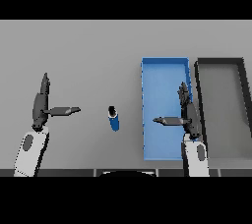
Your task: Pick up the blue pipe and place it into the blue bin.
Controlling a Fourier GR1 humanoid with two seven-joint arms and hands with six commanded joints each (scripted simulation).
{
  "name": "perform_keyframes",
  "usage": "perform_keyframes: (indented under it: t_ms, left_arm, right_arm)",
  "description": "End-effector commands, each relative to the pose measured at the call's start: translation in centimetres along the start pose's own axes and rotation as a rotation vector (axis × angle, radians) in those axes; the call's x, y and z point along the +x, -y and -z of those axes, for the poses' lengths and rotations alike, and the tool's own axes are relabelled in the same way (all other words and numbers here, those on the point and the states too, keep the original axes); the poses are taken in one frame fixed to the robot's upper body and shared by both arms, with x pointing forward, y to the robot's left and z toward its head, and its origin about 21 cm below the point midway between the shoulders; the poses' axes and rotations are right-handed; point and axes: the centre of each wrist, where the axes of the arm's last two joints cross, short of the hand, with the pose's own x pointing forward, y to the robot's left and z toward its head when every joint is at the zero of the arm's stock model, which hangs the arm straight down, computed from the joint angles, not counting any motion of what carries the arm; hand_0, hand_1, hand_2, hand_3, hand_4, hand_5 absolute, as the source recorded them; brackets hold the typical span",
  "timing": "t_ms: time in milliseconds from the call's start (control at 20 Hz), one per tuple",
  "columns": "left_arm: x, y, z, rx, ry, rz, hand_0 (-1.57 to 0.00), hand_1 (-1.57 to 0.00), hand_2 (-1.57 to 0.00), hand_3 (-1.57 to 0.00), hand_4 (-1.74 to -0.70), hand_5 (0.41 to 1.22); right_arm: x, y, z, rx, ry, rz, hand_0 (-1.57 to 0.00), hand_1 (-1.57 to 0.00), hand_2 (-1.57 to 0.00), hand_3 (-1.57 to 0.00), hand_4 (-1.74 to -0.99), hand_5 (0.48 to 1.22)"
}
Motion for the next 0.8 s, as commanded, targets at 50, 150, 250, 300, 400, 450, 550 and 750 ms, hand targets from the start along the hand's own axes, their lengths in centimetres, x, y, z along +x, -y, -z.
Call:
perform_keyframes:
  t_ms: [50,150,250,300,400,450,550,750]
  left_arm:
    - [0.0,0.3,-0.1,-0.002,0.010,-0.001,0.00,0.00,0.00,0.00,-0.97,0.594]
    - [0.1,0.7,-0.2,-0.004,0.012,-0.002,0.00,0.00,0.00,0.00,-0.97,0.594]
    - [0.1,1.0,-0.2,-0.005,0.011,-0.004,0.00,0.00,0.00,0.00,-0.97,0.594]
    - [0.5,0.0,-0.3,-0.151,0.058,0.077,0.00,0.00,0.00,0.00,-0.97,0.594]
    - [0.6,-1.5,-0.3,-0.299,0.068,0.147,0.00,0.00,0.00,0.00,-0.97,0.596]
    - [0.7,-1.6,-0.4,-0.340,0.083,0.160,0.00,0.00,0.00,0.00,-0.97,0.596]
    - [0.5,-2.0,-0.6,-0.377,0.083,0.178,0.00,0.00,0.00,0.00,-0.97,0.597]
    - [0.9,-2.0,-2.0,-0.481,0.127,0.163,0.00,0.00,0.00,0.00,-0.97,0.586]
  right_arm:
    - [0.0,0.3,-0.1,-0.003,0.000,-0.001,0.00,0.00,0.00,0.00,-1.210,0.594]
    - [0.0,0.8,-0.1,-0.004,0.000,-0.002,0.00,0.00,0.00,0.00,-1.210,0.594]
    - [-0.1,1.2,-0.1,0.002,-0.004,0.000,0.00,0.00,0.00,0.00,-1.210,0.594]
    - [0.7,2.1,-0.3,0.062,0.054,-0.152,0.00,0.00,0.00,0.00,-1.210,0.594]
    - [1.3,2.7,-1.0,0.126,0.103,-0.293,0.00,0.00,0.00,0.00,-1.198,0.589]
    - [1.0,2.6,-1.2,0.141,0.104,-0.320,0.00,0.00,0.00,0.00,-1.195,0.588]
    - [1.2,2.9,-1.7,0.157,0.110,-0.347,0.00,0.00,0.00,0.00,-1.190,0.586]
    - [1.9,2.6,-2.0,0.160,0.104,-0.362,0.00,0.00,0.00,0.00,-1.181,0.580]
